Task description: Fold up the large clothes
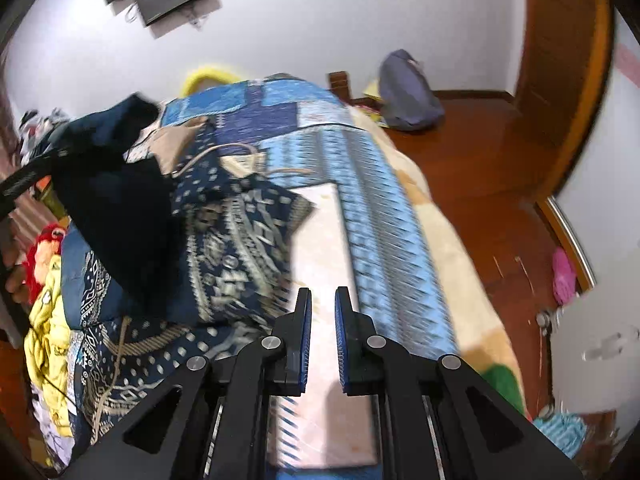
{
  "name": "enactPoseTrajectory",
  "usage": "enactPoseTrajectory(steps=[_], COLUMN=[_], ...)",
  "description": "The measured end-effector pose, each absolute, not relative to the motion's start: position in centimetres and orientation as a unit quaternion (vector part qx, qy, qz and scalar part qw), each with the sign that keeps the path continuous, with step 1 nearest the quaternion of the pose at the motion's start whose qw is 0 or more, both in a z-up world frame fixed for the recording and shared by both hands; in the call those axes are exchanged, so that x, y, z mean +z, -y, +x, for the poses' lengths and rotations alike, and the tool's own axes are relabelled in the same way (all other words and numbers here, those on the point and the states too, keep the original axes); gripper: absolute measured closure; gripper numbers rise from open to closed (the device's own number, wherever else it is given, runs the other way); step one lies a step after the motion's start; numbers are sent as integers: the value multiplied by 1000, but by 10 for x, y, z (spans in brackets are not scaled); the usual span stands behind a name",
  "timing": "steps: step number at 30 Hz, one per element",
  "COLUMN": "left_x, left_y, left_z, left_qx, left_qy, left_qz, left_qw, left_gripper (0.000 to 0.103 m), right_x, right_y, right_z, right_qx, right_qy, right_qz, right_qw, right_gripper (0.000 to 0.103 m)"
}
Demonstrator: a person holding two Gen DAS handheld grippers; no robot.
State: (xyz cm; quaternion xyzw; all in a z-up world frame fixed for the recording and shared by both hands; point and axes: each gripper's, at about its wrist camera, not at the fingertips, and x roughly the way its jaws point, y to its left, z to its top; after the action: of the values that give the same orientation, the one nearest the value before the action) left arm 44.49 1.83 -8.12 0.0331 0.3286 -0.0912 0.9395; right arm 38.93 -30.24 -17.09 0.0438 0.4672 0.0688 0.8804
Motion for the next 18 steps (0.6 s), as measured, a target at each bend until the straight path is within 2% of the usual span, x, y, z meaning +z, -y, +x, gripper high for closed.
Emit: enactPoseTrajectory(steps=[4,9,13,14,16,18], left_x=[-106,-171,-230,-240,-253,-264], left_y=[-74,-124,-149,-154,-167,-177], left_z=[430,420,406,404,394,387], left_qx=[-57,-33,-5,0,4,10], left_qy=[-349,-415,-465,-474,-483,-485], left_qz=[12,-19,-32,-37,-56,-77], left_qw=[935,909,885,880,874,871], left_gripper=[98,98,96,92,74,66], right_x=[-174,-185,-216,-225,-244,-249], right_y=[256,198,160,155,148,147], right_z=[409,430,444,447,449,443], right_qx=[94,125,130,130,126,131], right_qy=[-469,-472,-495,-503,-510,-494], right_qz=[7,-48,-129,-147,-186,-212], right_qw=[878,872,849,842,831,833], right_gripper=[96,96,96,96,96,96])
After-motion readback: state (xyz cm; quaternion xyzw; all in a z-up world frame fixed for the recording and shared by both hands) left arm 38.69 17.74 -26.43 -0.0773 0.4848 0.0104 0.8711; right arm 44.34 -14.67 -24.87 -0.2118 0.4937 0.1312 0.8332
